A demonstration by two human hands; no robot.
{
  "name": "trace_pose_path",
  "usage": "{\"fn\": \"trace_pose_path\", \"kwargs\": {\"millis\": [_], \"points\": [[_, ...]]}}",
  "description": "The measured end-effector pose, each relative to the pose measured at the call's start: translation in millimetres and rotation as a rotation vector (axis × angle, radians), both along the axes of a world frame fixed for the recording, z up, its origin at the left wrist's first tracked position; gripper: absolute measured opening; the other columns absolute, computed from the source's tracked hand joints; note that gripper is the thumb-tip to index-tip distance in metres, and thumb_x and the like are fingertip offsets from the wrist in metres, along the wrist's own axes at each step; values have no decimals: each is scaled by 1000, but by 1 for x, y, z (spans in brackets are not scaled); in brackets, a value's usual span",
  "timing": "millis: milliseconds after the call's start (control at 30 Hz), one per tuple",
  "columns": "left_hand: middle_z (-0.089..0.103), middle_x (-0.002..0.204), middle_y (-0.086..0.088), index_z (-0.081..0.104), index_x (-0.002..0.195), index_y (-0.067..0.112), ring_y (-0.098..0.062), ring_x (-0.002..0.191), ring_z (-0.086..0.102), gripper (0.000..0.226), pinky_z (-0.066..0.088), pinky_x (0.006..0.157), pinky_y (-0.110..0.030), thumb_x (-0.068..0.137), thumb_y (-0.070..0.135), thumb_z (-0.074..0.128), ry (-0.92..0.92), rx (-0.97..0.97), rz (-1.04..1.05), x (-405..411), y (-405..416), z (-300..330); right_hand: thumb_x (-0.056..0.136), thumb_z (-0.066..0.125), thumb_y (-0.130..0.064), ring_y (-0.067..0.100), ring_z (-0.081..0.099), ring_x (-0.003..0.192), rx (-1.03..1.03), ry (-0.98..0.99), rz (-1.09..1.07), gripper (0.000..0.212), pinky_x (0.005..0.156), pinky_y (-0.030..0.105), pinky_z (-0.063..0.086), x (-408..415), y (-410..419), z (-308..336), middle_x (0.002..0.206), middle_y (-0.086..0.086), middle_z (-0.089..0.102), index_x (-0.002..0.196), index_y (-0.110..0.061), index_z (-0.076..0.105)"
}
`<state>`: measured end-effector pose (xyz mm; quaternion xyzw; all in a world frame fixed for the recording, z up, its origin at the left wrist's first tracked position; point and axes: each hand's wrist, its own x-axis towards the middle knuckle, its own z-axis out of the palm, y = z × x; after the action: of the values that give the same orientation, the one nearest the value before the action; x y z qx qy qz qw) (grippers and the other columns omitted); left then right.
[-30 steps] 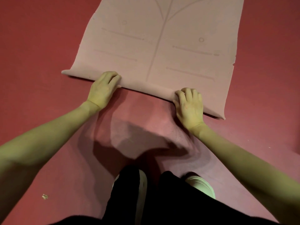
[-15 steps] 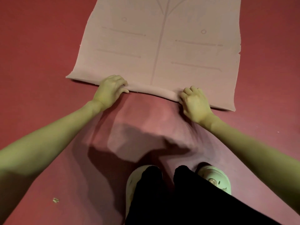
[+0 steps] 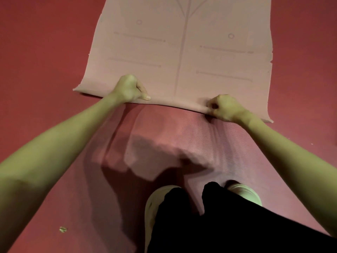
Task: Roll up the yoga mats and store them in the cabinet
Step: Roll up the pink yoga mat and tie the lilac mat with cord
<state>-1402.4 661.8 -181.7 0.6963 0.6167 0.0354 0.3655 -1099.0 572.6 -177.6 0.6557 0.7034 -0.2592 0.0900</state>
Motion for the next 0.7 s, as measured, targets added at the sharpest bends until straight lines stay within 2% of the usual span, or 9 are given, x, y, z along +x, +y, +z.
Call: {"fn": "trace_pose_path", "kwargs": {"millis": [67,100,167,233,300,433,533,633,700], "points": [[68,72,-1,77,82,7,-5,69,57,24,36,54,0,65,18,88,48,-26,51,5,7,6,89,63,-19,35,60,92,-9,2,-56,20,68,31,36,1,2,0,90,14,63,75,-12,51],[65,67,0,76,80,7,-7,66,56,25,40,57,-5,63,19,89,71,-27,71,8,8,7,88,65,-19,34,60,94,8,24,-98,16,71,32,37,2,2,-2,94,14,64,84,-11,52],[63,68,-4,72,76,6,-16,69,56,30,47,68,-22,59,20,91,105,10,98,12,7,8,86,68,-19,33,59,90,64,98,-207,23,73,34,40,5,-3,-6,90,8,61,99,-10,51],[63,74,-6,66,75,7,-21,73,57,36,48,72,-30,55,20,92,122,84,132,15,3,6,85,68,-20,33,60,84,165,148,-232,16,70,34,40,7,-12,-10,83,4,61,92,-12,56],[63,78,-3,64,77,9,-23,77,59,39,50,75,-34,54,20,93,112,138,155,16,0,3,87,67,-20,35,60,82,279,164,-214,12,68,36,43,8,-21,-14,86,9,62,87,-11,60],[67,75,-4,69,75,7,-22,75,62,26,48,71,-30,60,15,88,77,216,91,19,-6,-5,95,57,-21,36,53,89,415,135,-110,19,70,41,47,7,-36,-29,97,17,55,96,-3,64],[67,76,-8,70,75,7,-26,76,61,16,43,68,-33,70,19,79,55,428,-23,14,-20,-16,99,43,-28,34,50,80,599,-22,82,32,65,44,46,11,-38,-37,89,15,54,92,-5,64],[62,66,-10,68,73,6,-30,64,59,23,45,58,-35,81,27,68,99,739,-177,2,-31,-29,98,49,-31,34,48,81,672,-66,187,30,68,44,42,17,-41,-43,94,16,55,100,-3,62],[59,60,-9,67,72,7,-29,55,58,22,44,47,-31,86,24,66,176,909,-278,-3,-35,-36,94,55,-34,33,46,84,665,-41,192,35,70,43,39,19,-43,-45,98,17,53,107,-2,60]]}}
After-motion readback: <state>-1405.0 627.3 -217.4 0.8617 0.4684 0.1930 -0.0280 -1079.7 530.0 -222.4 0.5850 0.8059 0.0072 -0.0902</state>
